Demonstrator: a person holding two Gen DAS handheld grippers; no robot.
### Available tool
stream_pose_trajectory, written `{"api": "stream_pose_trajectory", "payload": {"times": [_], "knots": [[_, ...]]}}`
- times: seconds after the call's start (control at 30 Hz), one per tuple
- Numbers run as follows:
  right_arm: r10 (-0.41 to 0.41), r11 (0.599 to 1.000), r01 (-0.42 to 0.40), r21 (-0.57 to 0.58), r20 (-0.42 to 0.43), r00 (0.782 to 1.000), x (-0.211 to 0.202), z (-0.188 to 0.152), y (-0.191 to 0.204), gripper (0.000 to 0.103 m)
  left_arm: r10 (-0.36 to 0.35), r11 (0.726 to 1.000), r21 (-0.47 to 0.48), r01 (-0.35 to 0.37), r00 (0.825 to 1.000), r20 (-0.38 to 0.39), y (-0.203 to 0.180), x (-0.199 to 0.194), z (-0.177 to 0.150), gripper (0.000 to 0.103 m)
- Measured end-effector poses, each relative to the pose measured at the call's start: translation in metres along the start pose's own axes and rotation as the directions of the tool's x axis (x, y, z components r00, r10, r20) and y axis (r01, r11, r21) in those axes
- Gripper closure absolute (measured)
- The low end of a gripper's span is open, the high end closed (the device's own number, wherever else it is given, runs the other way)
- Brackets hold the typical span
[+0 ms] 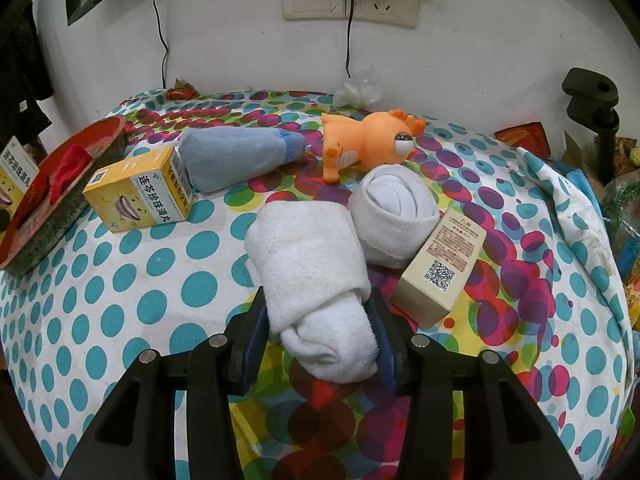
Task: Organize objects
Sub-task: 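Move the yellow box over the tray between the red socks with the left gripper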
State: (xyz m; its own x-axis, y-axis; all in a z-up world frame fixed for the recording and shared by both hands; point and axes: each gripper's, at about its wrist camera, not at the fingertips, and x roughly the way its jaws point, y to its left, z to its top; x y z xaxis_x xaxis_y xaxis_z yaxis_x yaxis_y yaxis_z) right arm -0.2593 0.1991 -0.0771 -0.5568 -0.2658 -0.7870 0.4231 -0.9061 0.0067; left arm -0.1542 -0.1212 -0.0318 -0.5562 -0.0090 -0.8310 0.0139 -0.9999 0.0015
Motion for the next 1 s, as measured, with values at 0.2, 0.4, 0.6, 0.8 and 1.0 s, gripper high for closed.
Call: {"api": "stream_pose_trajectory", "payload": {"times": [0.2, 0.4, 0.6, 0.8, 1.0], "knots": [[-0.002, 1.000, 0.002, -0.001, 0.000, 1.000, 0.000, 0.001, 0.001, 0.060, 0.042, 0.993, -0.109, -0.046, 0.998, -0.044, 0.053, 0.013, -0.008, 0.073], [-0.004, 1.000, 0.004, -0.003, 0.000, 1.000, 0.000, 0.001, 0.001, 0.059, 0.106, 0.984, -0.134, -0.115, 0.992, -0.074, 0.090, 0.023, -0.020, 0.073], [-0.008, 1.000, 0.008, -0.005, 0.000, 1.000, -0.001, 0.002, 0.000, 0.058, 0.136, 0.973, -0.175, -0.153, 0.985, -0.108, 0.123, 0.030, -0.032, 0.073], [-0.014, 1.000, 0.014, -0.007, 0.000, 1.000, -0.001, 0.002, -0.001, 0.057, 0.161, 0.967, -0.180, -0.183, 0.979, -0.129, 0.145, 0.038, -0.040, 0.073], [-0.026, 1.000, 0.026, -0.009, -0.001, 1.000, -0.001, 0.003, -0.001, 0.055, 0.164, 0.960, -0.207, -0.188, 0.978, -0.127, 0.164, 0.042, -0.041, 0.073]]}}
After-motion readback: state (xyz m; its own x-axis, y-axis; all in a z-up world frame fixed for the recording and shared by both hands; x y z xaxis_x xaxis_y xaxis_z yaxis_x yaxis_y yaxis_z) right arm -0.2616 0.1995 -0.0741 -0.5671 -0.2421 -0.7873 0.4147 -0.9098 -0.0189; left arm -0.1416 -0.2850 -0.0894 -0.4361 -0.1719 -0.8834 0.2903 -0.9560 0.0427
